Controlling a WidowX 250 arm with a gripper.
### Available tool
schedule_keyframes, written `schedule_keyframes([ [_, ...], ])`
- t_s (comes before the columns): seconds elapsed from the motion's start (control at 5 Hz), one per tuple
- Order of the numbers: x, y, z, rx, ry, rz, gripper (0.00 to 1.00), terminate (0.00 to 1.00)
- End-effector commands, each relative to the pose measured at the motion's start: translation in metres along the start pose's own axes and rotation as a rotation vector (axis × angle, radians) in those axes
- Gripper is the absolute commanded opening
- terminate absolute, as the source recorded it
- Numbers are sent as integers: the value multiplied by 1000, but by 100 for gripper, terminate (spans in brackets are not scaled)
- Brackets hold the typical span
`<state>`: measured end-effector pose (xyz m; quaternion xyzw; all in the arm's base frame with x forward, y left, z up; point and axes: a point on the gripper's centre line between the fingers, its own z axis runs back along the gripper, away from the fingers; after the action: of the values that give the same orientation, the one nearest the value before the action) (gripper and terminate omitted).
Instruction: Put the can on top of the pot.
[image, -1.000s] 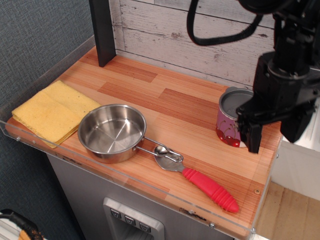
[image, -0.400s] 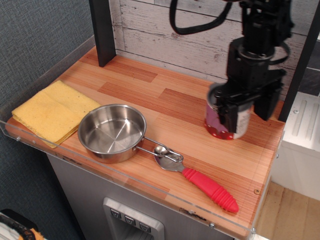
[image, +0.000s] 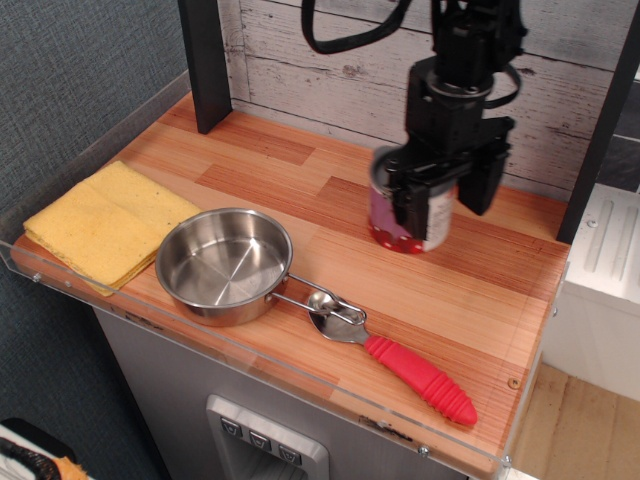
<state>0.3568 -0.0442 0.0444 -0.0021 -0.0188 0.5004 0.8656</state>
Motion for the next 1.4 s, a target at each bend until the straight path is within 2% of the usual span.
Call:
schedule_keyframes([
  [0.0, 62, 12, 10, -13, -59, 79, 100, 0],
  [0.4, 103, 29, 10, 20, -107, 127, 100, 0],
  [0.8, 124, 36, 11, 47, -146, 155, 100, 0],
  [1.2, 137, 42, 15, 50, -164, 170, 100, 0],
])
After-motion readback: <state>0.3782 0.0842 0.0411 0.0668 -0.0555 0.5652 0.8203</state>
